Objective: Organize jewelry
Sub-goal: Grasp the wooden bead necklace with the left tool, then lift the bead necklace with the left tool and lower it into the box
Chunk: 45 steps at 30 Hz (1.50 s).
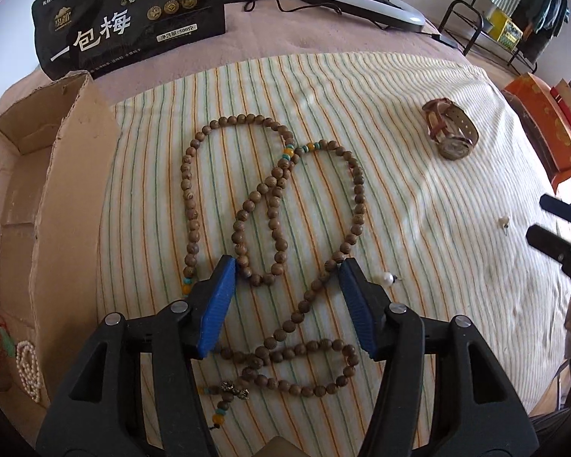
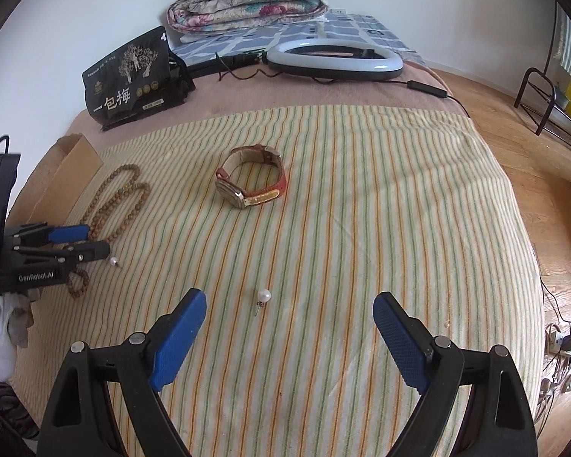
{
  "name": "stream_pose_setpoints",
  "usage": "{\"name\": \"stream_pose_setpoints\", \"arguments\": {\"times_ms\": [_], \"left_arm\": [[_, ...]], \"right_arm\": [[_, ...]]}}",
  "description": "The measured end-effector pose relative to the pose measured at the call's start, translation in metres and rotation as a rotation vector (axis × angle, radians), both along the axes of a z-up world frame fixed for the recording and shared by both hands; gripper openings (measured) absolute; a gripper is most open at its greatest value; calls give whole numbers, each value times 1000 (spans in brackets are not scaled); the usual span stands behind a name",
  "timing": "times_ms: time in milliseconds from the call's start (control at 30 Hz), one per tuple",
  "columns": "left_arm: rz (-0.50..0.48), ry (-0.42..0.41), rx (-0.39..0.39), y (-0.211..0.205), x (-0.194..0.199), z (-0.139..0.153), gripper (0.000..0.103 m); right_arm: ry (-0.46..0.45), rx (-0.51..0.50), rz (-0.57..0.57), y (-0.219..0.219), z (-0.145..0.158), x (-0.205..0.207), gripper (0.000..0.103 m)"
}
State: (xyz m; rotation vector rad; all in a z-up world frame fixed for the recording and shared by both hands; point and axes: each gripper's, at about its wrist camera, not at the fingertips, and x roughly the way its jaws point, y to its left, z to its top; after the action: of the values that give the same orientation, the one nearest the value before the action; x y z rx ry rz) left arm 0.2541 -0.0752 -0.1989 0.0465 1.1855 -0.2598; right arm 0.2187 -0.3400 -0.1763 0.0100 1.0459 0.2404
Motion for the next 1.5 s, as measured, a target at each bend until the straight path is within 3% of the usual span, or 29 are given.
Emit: {"name": "stream_pose_setpoints", "arguments": {"times_ms": [167, 267, 333, 433, 600, 800, 933, 1000, 1233, 1500], "left_arm": [[2, 0, -32, 1, 6, -2, 58], [2, -17, -18, 1, 7, -2, 49], [-4, -25, -14, 0, 7, -2, 31], [9, -25, -26, 3, 8, -2, 17], [7, -35, -31, 1, 8, -1, 11], [11, -39, -40, 2, 7, 2, 10], [12, -43, -51, 2, 5, 4, 10], [11, -46, -62, 2, 3, 7, 4], [18, -82, -103, 5, -2, 27, 4], [38, -158, -186, 15, -9, 69, 4]], "right_arm": [[21, -3, 34, 7, -9, 1, 91], [35, -5, 44, 9, -15, 1, 91], [43, -2, 48, 9, -19, 2, 91], [41, -16, 56, 11, -22, 1, 91], [23, -61, 70, 18, -25, 1, 88], [9, -78, 71, 18, -22, 6, 55], [8, -83, 92, 21, -21, 6, 22], [8, -81, 100, 23, -20, 5, 9], [-4, -80, 106, 26, -15, 3, 6], [-49, -74, 105, 26, 3, -3, 6]]}}
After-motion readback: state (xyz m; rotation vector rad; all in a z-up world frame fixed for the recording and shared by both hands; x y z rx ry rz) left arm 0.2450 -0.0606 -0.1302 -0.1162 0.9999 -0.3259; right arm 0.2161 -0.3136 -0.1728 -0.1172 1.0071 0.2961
